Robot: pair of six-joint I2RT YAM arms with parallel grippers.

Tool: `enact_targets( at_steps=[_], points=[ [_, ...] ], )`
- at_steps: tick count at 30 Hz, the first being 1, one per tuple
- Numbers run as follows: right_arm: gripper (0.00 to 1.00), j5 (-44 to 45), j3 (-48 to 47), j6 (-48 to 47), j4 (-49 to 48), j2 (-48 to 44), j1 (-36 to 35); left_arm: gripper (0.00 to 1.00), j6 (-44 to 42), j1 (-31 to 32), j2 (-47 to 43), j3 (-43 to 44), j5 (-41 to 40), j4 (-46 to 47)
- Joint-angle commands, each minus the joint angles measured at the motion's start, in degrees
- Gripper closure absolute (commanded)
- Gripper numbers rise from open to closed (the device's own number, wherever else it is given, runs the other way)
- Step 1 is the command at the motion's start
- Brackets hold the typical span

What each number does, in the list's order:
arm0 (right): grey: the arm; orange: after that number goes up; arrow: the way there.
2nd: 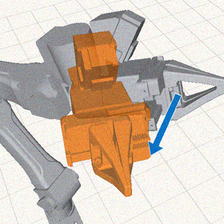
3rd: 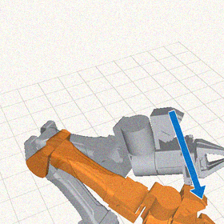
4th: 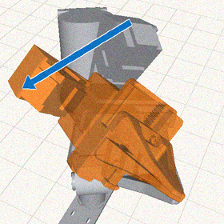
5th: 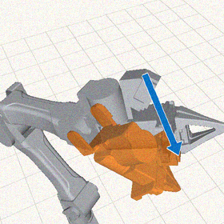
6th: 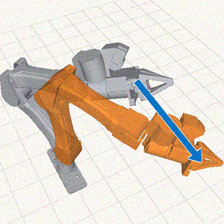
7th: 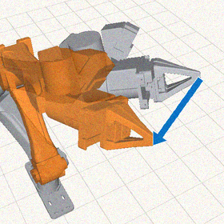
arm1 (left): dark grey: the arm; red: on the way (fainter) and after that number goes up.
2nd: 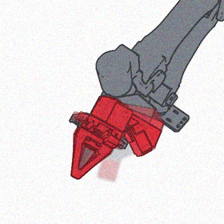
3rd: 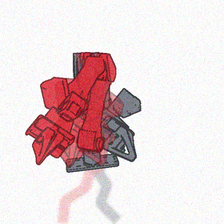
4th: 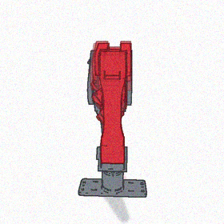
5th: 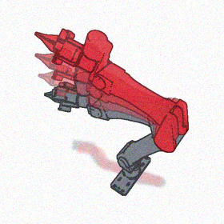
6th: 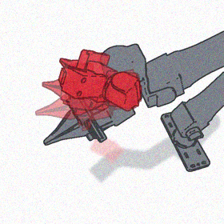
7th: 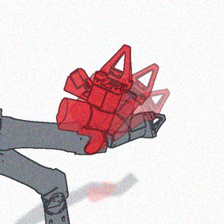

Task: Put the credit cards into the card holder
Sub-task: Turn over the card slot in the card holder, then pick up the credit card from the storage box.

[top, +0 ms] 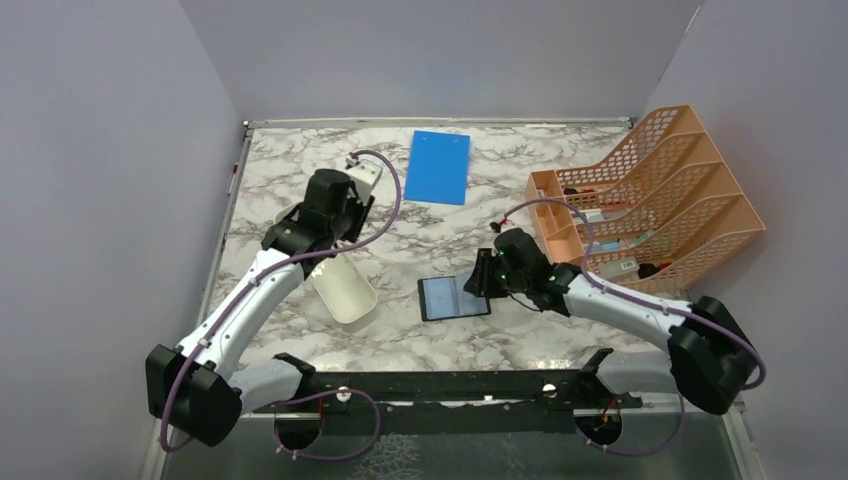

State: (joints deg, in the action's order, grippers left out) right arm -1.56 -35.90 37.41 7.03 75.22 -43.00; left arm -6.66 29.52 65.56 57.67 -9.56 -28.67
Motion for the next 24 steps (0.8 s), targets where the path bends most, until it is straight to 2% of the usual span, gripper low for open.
enact_targets(
  at_steps=[1, 9, 13, 15, 24],
  points=[
    [0.62, -0.2, -1.6, -1.8, 4.4, -7.4, 0.2, 0.56, -13.9, -10.6, 0.1, -0.5, 7.1, 0.3],
    [0.59, -0.9, -2.3, -2.8, 8.2, -15.7, 0.2, 0.53, -21.5, -23.4, 7.5, 2.0, 15.8, -0.8],
    [0.58, -0.7, -2.2, -3.3, 9.3, -19.0, 0.2, 0.46, -24.8, -26.0, 10.0, 0.6, 16.3, -0.4],
    [0.58, -0.7, -2.1, -3.6, 10.0, -20.1, 0.2, 0.44, -26.0, -27.1, 10.7, -1.2, 14.2, 1.8],
    [0.57, -0.5, -0.7, -3.4, 10.5, -23.3, 0.2, 0.39, -28.7, -28.0, 16.4, -3.7, 16.2, 5.5]
  ],
)
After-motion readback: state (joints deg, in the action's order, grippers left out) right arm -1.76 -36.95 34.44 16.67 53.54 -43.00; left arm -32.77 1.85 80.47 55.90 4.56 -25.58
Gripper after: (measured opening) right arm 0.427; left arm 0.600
